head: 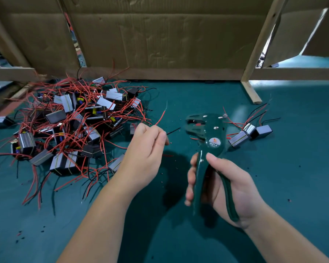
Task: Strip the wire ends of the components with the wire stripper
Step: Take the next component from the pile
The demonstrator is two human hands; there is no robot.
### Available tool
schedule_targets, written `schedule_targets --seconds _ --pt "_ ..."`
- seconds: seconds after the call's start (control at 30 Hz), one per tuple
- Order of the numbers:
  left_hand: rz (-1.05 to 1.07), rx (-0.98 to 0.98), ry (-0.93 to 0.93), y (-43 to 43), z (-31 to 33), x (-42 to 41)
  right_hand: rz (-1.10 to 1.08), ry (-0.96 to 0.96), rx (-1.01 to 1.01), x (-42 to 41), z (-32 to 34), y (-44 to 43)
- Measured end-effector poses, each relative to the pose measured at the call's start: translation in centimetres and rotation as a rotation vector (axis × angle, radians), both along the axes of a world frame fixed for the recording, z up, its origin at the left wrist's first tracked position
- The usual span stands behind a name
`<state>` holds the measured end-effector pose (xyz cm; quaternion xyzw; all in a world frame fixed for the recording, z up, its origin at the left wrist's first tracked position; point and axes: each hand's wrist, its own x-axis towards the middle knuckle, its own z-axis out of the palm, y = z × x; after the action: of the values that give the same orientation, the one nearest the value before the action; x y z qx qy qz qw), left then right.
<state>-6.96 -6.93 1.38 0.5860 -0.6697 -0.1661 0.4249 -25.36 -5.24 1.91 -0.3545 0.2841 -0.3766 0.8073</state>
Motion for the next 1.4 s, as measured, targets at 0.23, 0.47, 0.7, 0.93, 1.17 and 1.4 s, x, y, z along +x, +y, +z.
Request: schedule_targets --seconds 0.23,0.47,0.7,0.93,1.17,1.4 --pt "-0.109 0.342 1.322 0.4 2.0 -1.6 0.073 0.070 -0.145 0.2 -0.1 0.1" --pt "-0.058 0.318 0.989 0.2 1.6 -1.9 0.130 0.256 -0.184 -0.3 -0.3 0.5" --pt "0.491 0.234 -0.316 0.4 0.1 0.9 -0.272 0.093 -0.164 -1.8 0.9 -1.4" --pt "0.512 0.455 -0.554 0.5 0.2 1.2 -0.492 0.283 -0.284 -3.2 0.5 -2.1" --pt "0.145 -0.028 0.130 0.1 0.5 0.1 -0.218 0.066 -0.163 -2.2 0.8 -1.5" --pt "-0.032 0.013 0.745 0.4 1.3 -1.1 -0.031 -0.014 -0.104 -1.9 1.0 -0.9"
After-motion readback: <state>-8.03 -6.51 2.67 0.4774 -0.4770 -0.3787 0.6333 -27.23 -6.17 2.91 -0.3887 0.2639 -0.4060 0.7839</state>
